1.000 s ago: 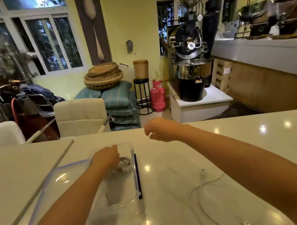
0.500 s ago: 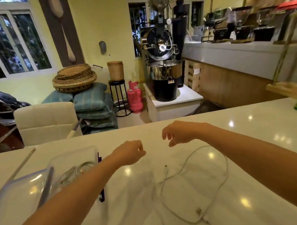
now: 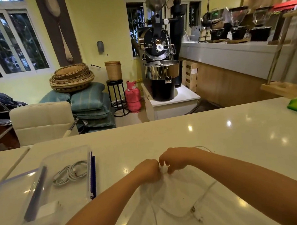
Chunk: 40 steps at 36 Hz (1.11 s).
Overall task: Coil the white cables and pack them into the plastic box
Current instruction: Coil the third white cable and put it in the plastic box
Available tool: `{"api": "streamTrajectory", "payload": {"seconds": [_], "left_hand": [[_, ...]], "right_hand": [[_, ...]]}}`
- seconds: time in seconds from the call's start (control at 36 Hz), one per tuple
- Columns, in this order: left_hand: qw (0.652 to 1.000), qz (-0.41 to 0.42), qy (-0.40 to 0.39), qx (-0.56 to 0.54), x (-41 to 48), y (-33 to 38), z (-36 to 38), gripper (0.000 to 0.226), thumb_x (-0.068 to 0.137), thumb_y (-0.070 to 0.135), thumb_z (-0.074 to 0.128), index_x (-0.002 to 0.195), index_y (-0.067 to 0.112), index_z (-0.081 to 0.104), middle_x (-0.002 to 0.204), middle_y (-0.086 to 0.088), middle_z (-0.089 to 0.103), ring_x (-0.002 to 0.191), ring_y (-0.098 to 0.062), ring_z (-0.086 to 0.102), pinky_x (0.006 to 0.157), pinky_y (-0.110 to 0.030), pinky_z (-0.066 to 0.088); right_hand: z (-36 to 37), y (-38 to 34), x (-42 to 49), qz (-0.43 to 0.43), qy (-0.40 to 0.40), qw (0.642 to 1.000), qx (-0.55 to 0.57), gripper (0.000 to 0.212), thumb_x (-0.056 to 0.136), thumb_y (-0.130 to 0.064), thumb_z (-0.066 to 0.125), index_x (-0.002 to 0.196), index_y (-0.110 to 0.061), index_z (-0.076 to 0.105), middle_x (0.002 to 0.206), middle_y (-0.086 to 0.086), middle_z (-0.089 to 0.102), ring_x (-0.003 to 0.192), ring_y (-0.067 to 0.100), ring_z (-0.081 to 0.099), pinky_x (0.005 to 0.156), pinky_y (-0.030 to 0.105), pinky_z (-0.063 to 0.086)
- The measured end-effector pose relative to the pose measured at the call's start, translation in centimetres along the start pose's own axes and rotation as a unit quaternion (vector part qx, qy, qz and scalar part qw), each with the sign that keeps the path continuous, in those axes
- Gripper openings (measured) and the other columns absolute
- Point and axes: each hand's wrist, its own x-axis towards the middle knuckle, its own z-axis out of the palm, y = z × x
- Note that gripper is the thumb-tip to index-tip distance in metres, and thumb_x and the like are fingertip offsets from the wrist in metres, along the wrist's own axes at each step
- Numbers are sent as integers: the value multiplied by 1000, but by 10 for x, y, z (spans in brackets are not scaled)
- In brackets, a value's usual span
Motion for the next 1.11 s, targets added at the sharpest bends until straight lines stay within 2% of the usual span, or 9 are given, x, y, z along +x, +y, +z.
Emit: {"api": "streamTrajectory", "payload": {"seconds": [0.08,0.28,0.5,0.58,0.75,0.83,0.92,1.0,1.11], "left_hand": [[1000,10,22,-14,1,-3,-6,29,92,16,40,111,-1,55,119,-18,59,87,-21,48,74,-30,37],[987,61,128,-69,-4,-3,-46,27,93,17,43,113,3,55,121,-16,59,110,-30,55,92,-37,43],[944,114,281,-127,-23,1,-109,18,93,19,44,104,8,54,95,-12,61,83,-22,56,67,-24,44],[875,138,323,-332,-34,6,-131,11,94,18,43,86,13,48,70,-2,57,57,-11,52,45,-12,38],[681,126,179,-699,-45,11,-164,39,95,37,34,84,7,57,82,-9,65,76,-19,63,67,-28,50],[602,165,159,-765,-50,11,-183,34,98,27,32,88,4,55,86,-10,65,76,-17,65,68,-27,54],[607,193,149,-756,-60,14,-196,28,98,11,27,89,4,53,78,-8,65,61,-12,67,58,-22,57],[638,202,123,-733,-67,16,-200,28,97,11,26,92,6,53,52,2,58,41,-6,56,48,-21,54],[676,217,89,-699,-75,13,-201,28,98,20,26,96,13,53,44,6,46,34,-4,39,37,-16,40]], "right_hand": [[1,4,2,17,23,999,42,51,86,-21,59,132,-14,36,131,13,50,115,30,50,94,39,43],[-24,10,-1,-26,123,988,91,36,91,-21,52,126,-11,49,130,10,54,118,26,49,99,36,39],[-91,13,-25,-35,283,954,93,29,95,-24,42,105,-4,60,90,10,60,80,17,52,76,30,42],[-113,12,-36,-29,390,912,122,29,93,-24,44,100,-3,63,81,8,58,77,18,53,80,38,49],[-131,-1,-48,-62,606,771,187,25,90,-18,53,91,1,68,79,18,70,68,27,62,68,38,50],[-122,-12,-48,-86,619,763,163,26,86,-22,56,89,0,68,70,17,70,58,28,61,58,42,52],[-115,-21,-50,-119,568,805,124,29,84,-29,55,86,-1,63,69,11,66,57,24,57,56,38,49],[-118,-23,-53,-134,481,862,94,28,84,-27,61,100,-4,60,95,11,67,79,16,55,70,28,46],[-128,-9,-51,-104,409,879,223,49,76,-18,70,118,-9,46,120,11,55,107,22,53,91,32,47]]}}
